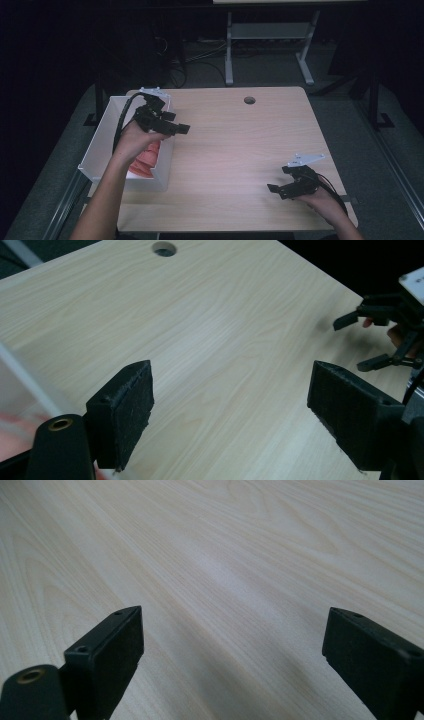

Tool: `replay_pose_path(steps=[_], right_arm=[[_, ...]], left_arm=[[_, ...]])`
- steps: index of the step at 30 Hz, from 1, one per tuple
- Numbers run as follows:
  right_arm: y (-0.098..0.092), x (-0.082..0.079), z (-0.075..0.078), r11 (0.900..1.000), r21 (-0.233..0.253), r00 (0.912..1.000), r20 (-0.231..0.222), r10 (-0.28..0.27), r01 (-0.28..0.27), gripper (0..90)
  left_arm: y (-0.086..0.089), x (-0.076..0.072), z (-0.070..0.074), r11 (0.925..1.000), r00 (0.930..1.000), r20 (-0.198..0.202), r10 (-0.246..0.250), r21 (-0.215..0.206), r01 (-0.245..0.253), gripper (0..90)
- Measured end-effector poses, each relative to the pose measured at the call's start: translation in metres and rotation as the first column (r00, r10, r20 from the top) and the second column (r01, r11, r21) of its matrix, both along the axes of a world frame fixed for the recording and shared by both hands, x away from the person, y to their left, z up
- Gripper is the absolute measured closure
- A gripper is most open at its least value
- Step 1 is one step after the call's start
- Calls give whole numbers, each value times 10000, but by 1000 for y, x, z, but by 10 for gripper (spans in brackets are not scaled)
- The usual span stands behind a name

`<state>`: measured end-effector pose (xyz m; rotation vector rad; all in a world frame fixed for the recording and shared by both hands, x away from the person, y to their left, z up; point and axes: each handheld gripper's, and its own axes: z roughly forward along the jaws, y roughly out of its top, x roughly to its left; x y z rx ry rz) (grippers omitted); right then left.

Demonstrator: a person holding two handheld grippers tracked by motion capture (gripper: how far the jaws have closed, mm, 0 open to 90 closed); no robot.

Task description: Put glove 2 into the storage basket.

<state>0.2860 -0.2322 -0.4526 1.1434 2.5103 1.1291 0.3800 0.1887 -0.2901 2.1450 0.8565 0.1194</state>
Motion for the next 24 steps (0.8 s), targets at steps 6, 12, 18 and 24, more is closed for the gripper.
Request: replay_pose_path(steps=[6,12,18,24], right_arm=[[-1,0,0,10000,-25,10000,-29,-89,89,92],[-1,0,-1,9999,-88,9999,64,-116,116,93],[-1,0,-2,9998,-150,9998,177,-103,106,93],[-2,0,-3,9995,-290,9997,209,-155,161,96]], left_arm=[[-26,-12,-6,9987,9986,106,-511,13,510,181],[-48,-21,-17,9956,9956,118,-932,130,931,181],[-69,-31,-34,9916,9922,70,-1242,371,1238,181],[-84,-41,-54,9864,9884,87,-1515,661,1506,182]])
